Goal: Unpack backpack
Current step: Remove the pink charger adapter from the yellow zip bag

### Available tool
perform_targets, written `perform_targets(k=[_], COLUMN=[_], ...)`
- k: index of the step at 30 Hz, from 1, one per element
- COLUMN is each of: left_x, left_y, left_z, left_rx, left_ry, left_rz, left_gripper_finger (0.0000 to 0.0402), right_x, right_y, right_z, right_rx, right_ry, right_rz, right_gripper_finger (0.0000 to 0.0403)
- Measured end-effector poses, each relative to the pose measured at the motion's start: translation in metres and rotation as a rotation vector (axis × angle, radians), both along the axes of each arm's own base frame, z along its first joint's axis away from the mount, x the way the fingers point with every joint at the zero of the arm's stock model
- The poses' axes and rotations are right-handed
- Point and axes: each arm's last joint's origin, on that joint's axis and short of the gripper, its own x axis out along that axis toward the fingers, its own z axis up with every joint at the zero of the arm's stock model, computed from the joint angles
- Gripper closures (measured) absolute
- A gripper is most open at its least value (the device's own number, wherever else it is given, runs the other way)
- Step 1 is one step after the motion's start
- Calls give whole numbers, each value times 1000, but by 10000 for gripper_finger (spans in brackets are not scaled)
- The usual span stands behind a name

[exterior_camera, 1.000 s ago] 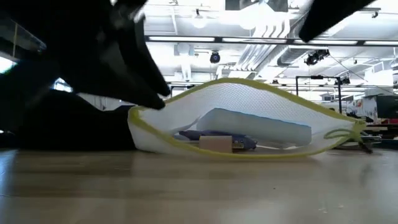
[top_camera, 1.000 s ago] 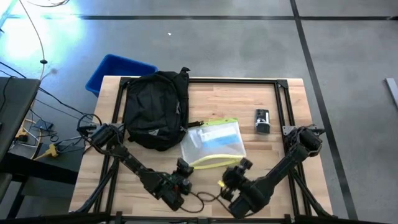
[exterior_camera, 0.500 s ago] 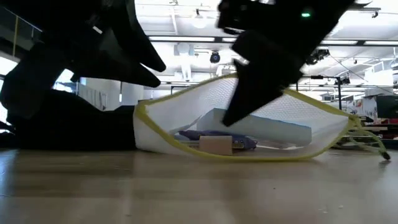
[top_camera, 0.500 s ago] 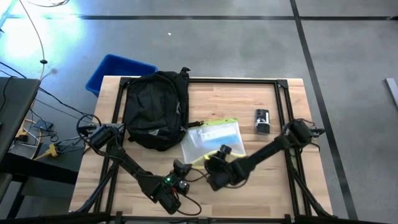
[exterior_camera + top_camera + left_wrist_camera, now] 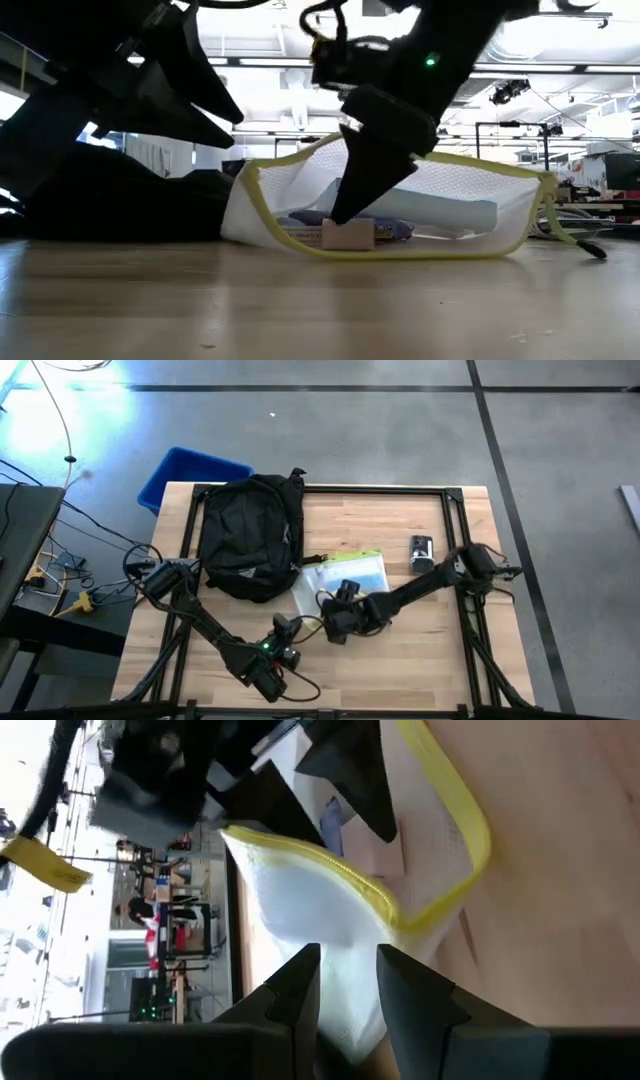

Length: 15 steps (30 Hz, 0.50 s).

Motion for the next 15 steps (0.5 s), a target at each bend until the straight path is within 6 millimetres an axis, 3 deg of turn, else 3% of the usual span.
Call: perform_targets(k=[8, 15], left_x=[0, 0], left_y=[0, 0], left_z=[0, 0], left_rx=[-9, -16], left_ry=[-5, -3], left_rz=[6, 6], left_gripper_finger=[319, 319], right_x=[-13, -16], right_y=[-5, 4], right_z=[-25, -27], right_rx=[43, 100], right_ry=[4, 2], right_rz=[-19, 12], right_gripper_finger=[148, 148])
